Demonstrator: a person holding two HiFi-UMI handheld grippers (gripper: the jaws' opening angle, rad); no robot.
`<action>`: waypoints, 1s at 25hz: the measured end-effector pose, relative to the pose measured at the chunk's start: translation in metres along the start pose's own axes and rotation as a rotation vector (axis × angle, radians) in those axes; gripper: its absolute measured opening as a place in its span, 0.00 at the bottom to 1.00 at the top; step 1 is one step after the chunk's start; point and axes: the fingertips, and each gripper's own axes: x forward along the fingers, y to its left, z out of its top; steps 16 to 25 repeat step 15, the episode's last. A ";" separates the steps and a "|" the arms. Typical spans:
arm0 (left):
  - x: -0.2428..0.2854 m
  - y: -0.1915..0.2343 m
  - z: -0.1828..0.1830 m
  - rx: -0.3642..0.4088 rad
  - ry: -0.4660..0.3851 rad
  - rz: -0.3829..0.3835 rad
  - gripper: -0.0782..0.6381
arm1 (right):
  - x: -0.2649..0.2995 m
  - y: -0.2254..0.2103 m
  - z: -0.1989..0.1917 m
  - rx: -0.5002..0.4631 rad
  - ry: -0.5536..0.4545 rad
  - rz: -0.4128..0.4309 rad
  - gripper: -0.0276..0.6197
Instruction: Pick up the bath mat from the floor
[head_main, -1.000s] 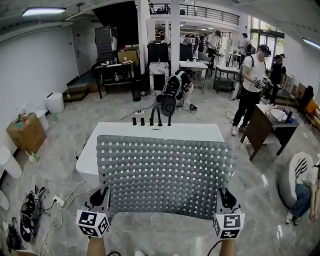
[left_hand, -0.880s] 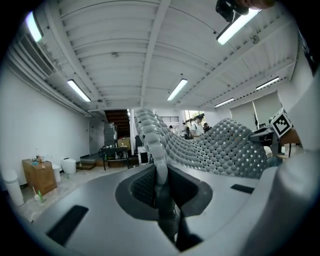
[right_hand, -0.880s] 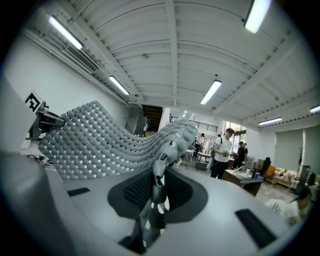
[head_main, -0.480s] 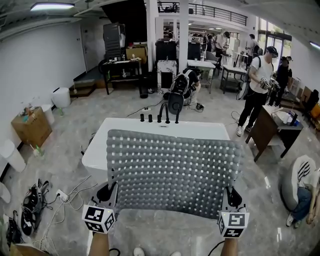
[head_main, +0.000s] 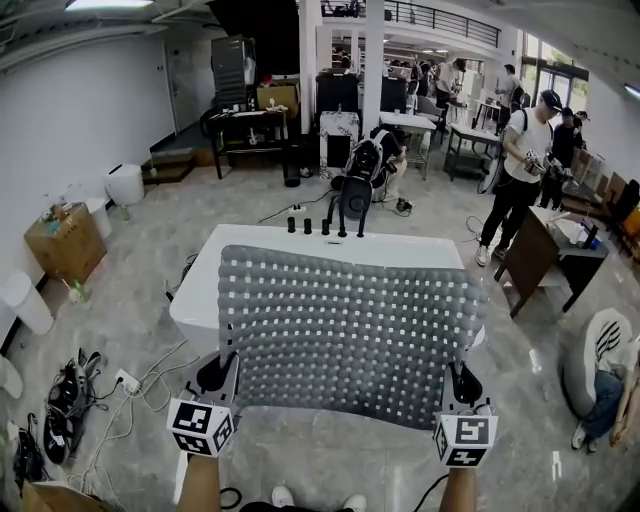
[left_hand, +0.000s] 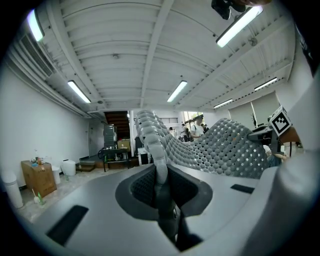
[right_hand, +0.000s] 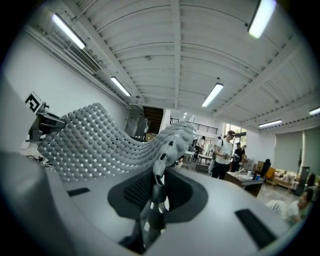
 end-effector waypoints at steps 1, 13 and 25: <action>-0.001 0.002 -0.001 0.000 -0.002 0.001 0.17 | 0.000 0.002 0.000 0.000 -0.002 0.000 0.15; -0.005 0.002 -0.003 0.009 0.018 0.016 0.17 | -0.005 0.000 0.002 -0.004 0.002 -0.002 0.15; -0.003 -0.001 0.002 0.011 0.021 0.015 0.17 | -0.004 -0.005 0.006 -0.007 0.007 -0.002 0.15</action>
